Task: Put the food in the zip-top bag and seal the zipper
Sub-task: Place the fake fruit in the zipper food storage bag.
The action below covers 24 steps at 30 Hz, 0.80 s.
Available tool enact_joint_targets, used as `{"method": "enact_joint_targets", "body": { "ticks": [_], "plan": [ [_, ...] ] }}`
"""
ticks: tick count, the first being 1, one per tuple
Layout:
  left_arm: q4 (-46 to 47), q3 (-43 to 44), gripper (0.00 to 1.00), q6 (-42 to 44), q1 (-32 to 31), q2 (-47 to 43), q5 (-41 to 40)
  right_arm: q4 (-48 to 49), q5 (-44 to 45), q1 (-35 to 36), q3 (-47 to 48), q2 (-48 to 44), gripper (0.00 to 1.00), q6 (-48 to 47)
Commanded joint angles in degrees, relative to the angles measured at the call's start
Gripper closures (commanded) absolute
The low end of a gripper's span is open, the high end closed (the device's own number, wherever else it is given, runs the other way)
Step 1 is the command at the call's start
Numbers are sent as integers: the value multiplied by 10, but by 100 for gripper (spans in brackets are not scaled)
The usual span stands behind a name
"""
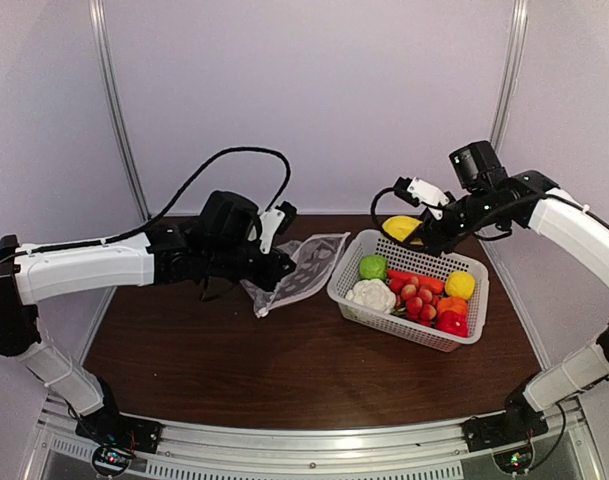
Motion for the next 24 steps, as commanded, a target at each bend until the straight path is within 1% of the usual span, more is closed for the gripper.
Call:
{"method": "enact_joint_targets", "body": {
  "ticks": [1, 4, 6, 8, 9, 14, 17, 21, 24],
  "plan": [
    [45, 30, 100, -66, -4, 29, 5, -46, -119, 91, 7, -9, 52, -3],
    [57, 47, 100, -104, -10, 46, 12, -41, -160, 135, 31, 19, 53, 18],
    [57, 60, 100, -118, -16, 54, 5, -44, -178, 157, 63, 55, 54, 45],
    [59, 64, 100, -133, -23, 56, -9, -49, -200, 162, 99, 97, 59, 81],
    [63, 64, 100, -137, -27, 54, -16, -47, -206, 162, 112, 114, 60, 99],
    [111, 39, 100, -160, -41, 33, -48, -13, -206, 162, 126, 161, 58, 188],
    [143, 24, 100, -172, -49, 17, -64, 3, -190, 162, 123, 169, 58, 217],
    [157, 17, 100, -172, -58, 3, -83, 8, -160, 160, 121, 176, 58, 244],
    [188, 11, 100, -165, -62, -3, -68, 11, -140, 155, 126, 185, 58, 267]
  ]
}}
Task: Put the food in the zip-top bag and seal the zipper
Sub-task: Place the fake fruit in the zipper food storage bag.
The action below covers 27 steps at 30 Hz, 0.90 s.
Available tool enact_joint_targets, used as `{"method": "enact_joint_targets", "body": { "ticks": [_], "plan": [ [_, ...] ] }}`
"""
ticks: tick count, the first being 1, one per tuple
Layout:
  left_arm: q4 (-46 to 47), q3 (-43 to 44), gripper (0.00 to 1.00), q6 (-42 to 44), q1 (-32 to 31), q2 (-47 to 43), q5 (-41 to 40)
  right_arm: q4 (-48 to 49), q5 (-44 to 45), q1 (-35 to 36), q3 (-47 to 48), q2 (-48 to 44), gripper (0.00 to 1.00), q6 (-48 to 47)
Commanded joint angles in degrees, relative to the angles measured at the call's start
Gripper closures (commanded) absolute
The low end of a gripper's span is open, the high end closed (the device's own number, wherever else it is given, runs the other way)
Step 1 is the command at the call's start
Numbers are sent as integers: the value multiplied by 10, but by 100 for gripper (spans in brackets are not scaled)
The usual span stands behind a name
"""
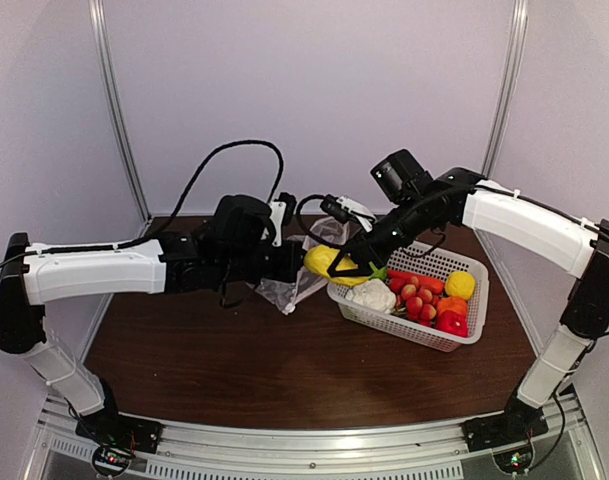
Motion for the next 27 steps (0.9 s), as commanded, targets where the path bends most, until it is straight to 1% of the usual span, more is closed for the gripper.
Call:
{"method": "enact_joint_targets", "body": {
  "ticks": [1, 6, 11, 14, 16, 18, 20, 21, 23, 24, 25, 26, 27],
  "plan": [
    [102, -2, 100, -4, -21, -32, 13, 20, 52, -8, 18, 22, 58, 58],
    [101, -4, 100, -5, -31, -29, 10, 16, 56, -23, 41, 37, 60, 70],
    [108, 1, 100, 3, -47, -10, 25, 19, 75, -30, 59, 41, 61, 115],
    [106, 14, 100, 16, -62, 11, 27, 22, 75, -32, 63, 50, 60, 165],
    [106, 20, 100, 18, -67, 22, 27, 41, 44, -34, 52, 50, 59, 199],
    [99, 27, 100, 16, -67, 33, 25, 56, -22, -34, 42, 50, 54, 219],
    [87, 34, 100, 16, -67, 42, 18, 62, -57, -34, 34, 48, 52, 234],
    [82, 37, 100, 16, -67, 45, 14, 66, -64, -34, 29, 45, 47, 240],
    [78, 39, 100, 18, -68, 51, 7, 77, -82, -34, 14, 37, 30, 253],
    [77, 39, 100, 19, -68, 51, 3, 81, -95, -34, 7, 34, 21, 258],
    [77, 39, 100, 19, -68, 51, -3, 87, -108, -35, 0, 30, 6, 263],
    [77, 40, 100, 19, -68, 50, -11, 91, -119, -35, -8, 23, 1, 264],
    [68, 40, 100, 20, -68, 49, -19, 92, -122, -35, -11, 19, 0, 263]
  ]
}}
